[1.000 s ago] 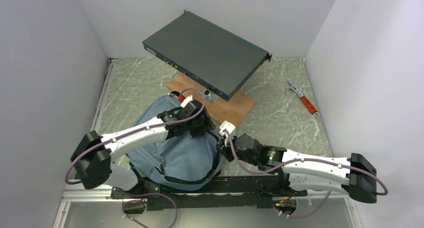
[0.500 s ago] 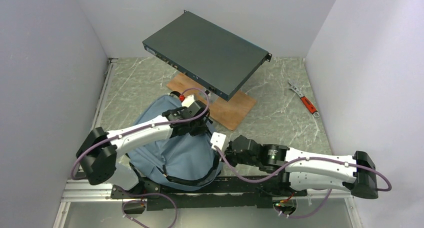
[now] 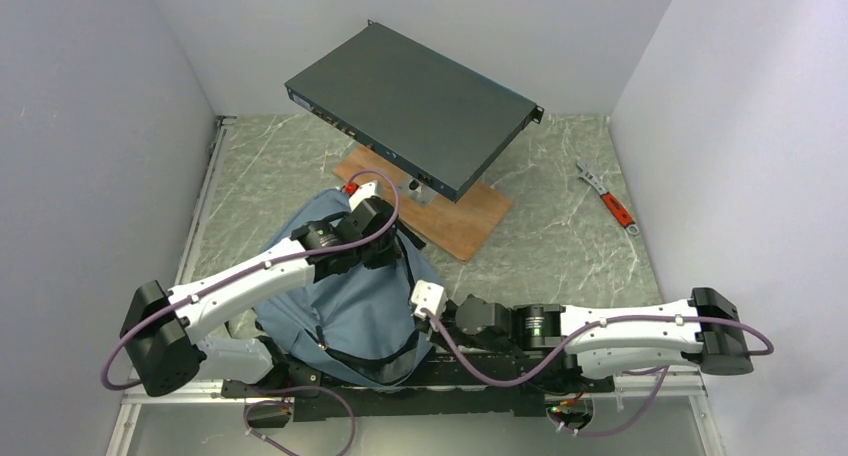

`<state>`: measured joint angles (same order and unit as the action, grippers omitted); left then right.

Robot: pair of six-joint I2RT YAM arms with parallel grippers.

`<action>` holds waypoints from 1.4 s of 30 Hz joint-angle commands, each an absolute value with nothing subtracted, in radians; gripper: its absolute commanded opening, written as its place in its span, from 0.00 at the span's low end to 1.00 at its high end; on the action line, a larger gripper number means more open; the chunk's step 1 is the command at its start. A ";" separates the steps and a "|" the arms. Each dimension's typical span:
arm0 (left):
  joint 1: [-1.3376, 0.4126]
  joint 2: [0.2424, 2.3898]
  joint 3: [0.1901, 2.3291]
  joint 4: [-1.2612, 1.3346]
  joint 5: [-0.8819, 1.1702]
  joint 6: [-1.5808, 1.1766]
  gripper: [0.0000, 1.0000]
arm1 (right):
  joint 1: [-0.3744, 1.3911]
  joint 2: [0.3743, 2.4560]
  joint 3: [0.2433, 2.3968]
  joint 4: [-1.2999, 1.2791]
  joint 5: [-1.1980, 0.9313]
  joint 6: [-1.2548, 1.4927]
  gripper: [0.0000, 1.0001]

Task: Pack the student bag
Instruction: Zip the student bag at the center of the board.

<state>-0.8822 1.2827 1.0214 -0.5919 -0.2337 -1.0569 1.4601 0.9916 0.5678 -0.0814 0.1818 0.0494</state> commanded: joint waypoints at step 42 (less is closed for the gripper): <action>-1.213 1.082 0.718 -0.258 -0.280 -0.711 0.61 | 1.246 0.789 0.613 -0.025 0.253 0.171 0.00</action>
